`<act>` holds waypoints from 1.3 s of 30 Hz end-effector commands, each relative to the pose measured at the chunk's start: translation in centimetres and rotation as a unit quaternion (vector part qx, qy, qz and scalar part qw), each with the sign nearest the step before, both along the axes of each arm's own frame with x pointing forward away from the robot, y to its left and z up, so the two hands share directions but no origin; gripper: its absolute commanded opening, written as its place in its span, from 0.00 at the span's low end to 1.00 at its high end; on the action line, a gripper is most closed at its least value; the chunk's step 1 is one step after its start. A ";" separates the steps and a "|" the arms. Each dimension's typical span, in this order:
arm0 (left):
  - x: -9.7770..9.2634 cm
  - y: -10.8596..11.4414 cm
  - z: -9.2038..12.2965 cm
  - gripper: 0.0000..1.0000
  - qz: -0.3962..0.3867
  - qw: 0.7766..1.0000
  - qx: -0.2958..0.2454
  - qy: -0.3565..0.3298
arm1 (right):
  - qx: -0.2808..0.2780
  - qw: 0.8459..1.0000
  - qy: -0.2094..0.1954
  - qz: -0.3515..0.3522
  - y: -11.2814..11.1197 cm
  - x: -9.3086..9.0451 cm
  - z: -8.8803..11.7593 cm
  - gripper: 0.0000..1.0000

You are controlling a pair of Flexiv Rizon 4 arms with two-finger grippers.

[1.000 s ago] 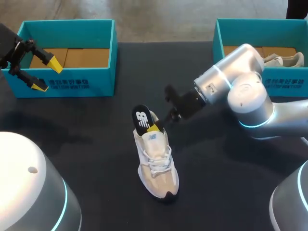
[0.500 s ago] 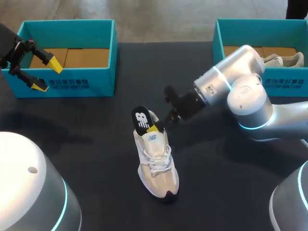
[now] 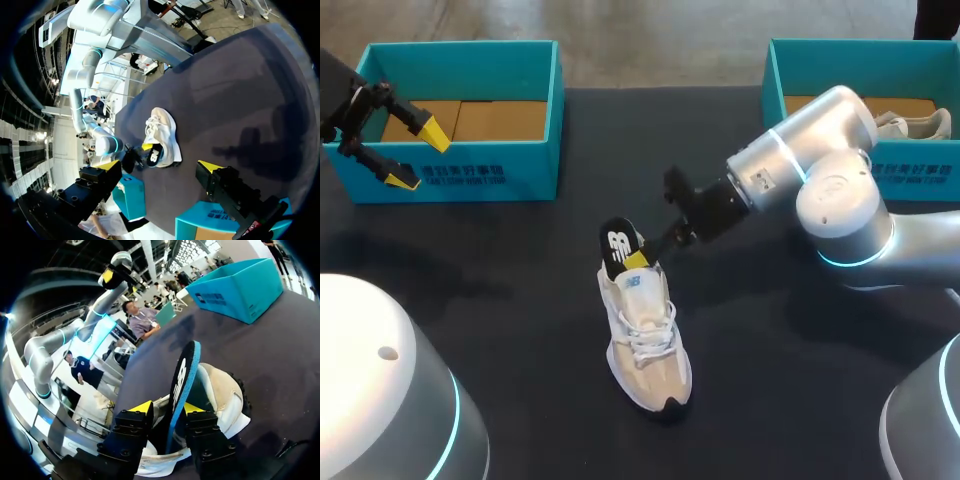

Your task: Take the shoe out of the shoebox, open the shoe tongue, remove and reinsert the insole, then place the shoe into the shoebox

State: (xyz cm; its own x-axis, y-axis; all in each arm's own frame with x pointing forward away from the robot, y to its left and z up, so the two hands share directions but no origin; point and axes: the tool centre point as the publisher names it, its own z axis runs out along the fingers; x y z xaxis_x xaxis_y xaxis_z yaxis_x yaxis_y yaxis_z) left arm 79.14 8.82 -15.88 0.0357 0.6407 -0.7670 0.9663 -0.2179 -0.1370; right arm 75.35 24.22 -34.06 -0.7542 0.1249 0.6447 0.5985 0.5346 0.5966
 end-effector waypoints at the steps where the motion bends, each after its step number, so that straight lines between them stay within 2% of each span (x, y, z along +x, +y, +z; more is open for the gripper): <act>1: -0.1 0.0 0.0 1.00 0.000 1.000 0.001 -0.001 | -0.004 1.000 -0.005 0.001 0.2 0.4 0.4 0.31; 10: -0.1 0.0 0.0 1.00 0.000 1.000 0.001 -0.001 | 0.002 1.000 -0.022 -0.006 0.5 1.5 1.3 0.32; 12: -0.1 0.0 0.0 1.00 0.000 1.000 0.001 -0.001 | 0.002 1.000 -0.023 -0.006 0.5 1.7 1.4 0.27; 13: -0.1 0.0 0.0 1.00 0.000 1.000 0.001 -0.001 | 0.002 1.000 -0.023 -0.006 0.6 1.8 1.3 0.21; 15: -0.1 0.0 0.0 1.00 0.000 1.000 0.001 -0.001 | 0.002 1.000 -0.023 -0.006 0.6 1.8 1.2 0.00; 27: -0.1 0.0 0.0 1.00 0.000 1.000 0.001 -0.001 | 0.005 1.000 -0.017 -0.007 0.6 1.3 0.5 0.00; 39: -0.1 0.0 0.0 1.00 0.000 1.000 0.001 -0.001 | 0.005 1.000 0.008 -0.003 0.4 0.1 -1.2 0.00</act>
